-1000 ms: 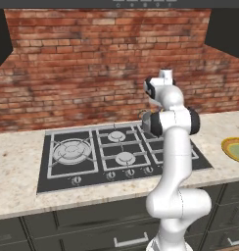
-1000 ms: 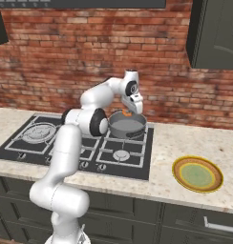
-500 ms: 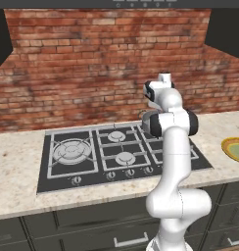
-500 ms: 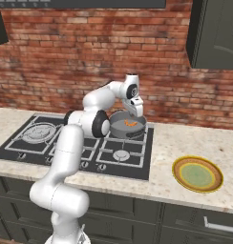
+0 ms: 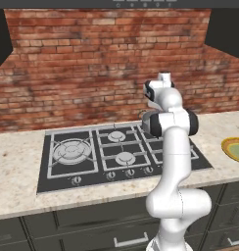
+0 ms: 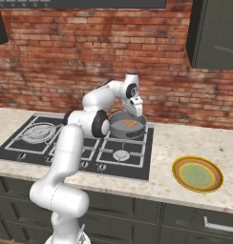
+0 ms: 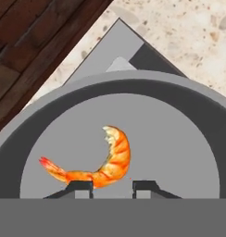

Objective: Retrieve the frozen meat and place it in the pot on a burner. Then turn the burner on.

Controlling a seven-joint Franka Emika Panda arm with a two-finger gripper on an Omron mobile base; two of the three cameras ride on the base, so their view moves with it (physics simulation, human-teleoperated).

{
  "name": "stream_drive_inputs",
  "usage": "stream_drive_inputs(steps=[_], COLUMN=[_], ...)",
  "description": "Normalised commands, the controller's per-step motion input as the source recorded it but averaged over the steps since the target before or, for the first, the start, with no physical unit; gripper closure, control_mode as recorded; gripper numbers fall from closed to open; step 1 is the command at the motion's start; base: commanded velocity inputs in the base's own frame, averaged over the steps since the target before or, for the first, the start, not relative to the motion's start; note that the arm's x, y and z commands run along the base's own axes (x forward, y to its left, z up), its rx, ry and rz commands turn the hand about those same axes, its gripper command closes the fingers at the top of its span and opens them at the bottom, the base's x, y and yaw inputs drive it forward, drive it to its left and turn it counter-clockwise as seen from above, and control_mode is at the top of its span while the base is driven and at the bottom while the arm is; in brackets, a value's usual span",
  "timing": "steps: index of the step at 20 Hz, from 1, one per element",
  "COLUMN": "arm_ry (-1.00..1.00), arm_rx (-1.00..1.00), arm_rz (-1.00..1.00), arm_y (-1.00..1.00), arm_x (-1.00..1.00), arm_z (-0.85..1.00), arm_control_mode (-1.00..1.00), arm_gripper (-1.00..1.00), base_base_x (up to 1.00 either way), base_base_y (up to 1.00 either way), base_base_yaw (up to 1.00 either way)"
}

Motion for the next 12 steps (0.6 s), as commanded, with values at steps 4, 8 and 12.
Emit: stream_drive_inputs(steps=[4,8,12], arm_ry=[-0.04,-0.01,0.02], arm_rx=[-0.01,0.0,0.0], arm_rz=[0.01,0.06,0.19], arm_y=[0.07,0.01,0.09], arm_x=[-0.44,-0.53,-0.86], arm_z=[0.35,0.8,0.21], arm_control_mode=[-1.0,-1.0,-1.0], arm_gripper=[-1.0,-1.0,-1.0], base_base_x=[0.0,0.0,0.0], base_base_y=[0.0,0.0,0.0], base_base_yaw=[0.0,0.0,0.0])
